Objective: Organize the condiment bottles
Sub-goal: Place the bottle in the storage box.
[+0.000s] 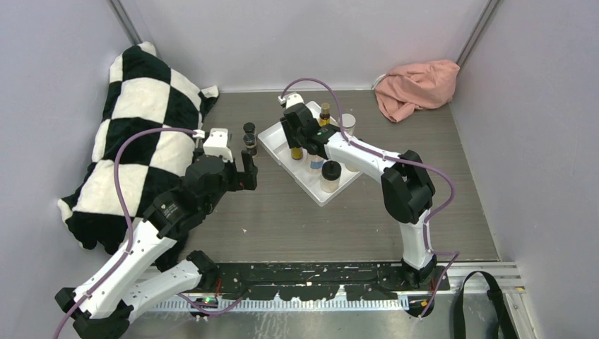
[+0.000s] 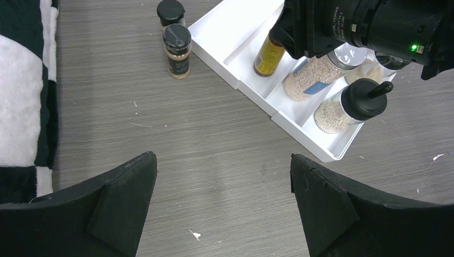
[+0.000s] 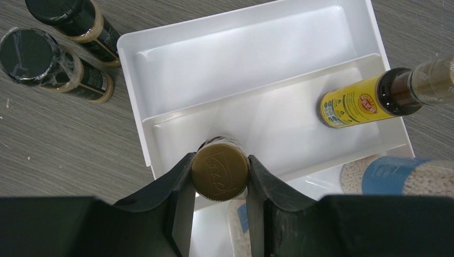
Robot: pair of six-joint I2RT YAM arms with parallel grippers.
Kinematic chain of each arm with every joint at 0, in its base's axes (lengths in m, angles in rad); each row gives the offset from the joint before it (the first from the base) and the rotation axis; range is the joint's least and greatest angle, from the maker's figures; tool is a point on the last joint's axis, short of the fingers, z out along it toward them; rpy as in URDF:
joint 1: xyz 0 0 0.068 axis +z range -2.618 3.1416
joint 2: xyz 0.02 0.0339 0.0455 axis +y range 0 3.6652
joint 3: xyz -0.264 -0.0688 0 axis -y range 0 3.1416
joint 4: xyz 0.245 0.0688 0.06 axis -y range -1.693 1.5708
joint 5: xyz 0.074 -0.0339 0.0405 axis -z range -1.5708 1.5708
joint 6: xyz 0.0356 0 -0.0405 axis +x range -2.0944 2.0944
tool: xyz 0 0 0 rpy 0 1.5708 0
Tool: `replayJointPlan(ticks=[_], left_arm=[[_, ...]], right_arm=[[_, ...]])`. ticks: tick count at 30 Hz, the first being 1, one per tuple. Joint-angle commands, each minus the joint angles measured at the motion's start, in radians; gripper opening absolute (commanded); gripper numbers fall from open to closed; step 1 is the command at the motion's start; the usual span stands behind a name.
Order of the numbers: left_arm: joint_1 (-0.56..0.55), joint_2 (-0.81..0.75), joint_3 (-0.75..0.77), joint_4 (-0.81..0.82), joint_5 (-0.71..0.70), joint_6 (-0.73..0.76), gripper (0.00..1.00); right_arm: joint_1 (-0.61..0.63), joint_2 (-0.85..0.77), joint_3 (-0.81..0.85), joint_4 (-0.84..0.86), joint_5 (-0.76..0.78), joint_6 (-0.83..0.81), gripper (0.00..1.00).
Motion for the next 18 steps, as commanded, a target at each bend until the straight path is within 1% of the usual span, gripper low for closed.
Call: replayJointPlan(ticks=[1,6,7,10,11,12,13,18], left_arm=[[-0.001,-0.013,0.0,0.036,0.004,-0.003,0.95],[-0.002,-0.012,0.001,0.036,0.004,-0.005,0.95],[-0.001,-0.012,0.001,0.036,0.004,-0.006,0.95],[-0.001,-0.012,0.002,0.036,0.006,-0.008,0.95],[0.0,-0.012,0.002,0.036,0.006,-0.009,0.95],[-0.001,-0.012,0.002,0.035,0.007,-0.01,0.95],[-0.001,-0.012,0.002,0.036,0.006,-0.01,0.95],[-0.001,-0.009,0.001,0.038,0.007,-0.012,0.95]], right_arm=[[-0.003,-0.013,0.014,0.038,0.018,0.017,0.01],[-0.003,-0.015,0.01,0.028,0.028,0.02,0.13],[-0.003,-0.018,0.008,0.028,0.03,0.022,0.17],[-0.003,-0.021,0.006,0.025,0.032,0.022,0.27],[-0.002,-0.022,0.006,0.025,0.033,0.023,0.34],[-0.002,-0.025,0.005,0.023,0.034,0.023,0.38],[-0.003,-0.026,0.006,0.022,0.032,0.021,0.39],[-0.003,-0.032,0.009,0.019,0.032,0.02,0.55]])
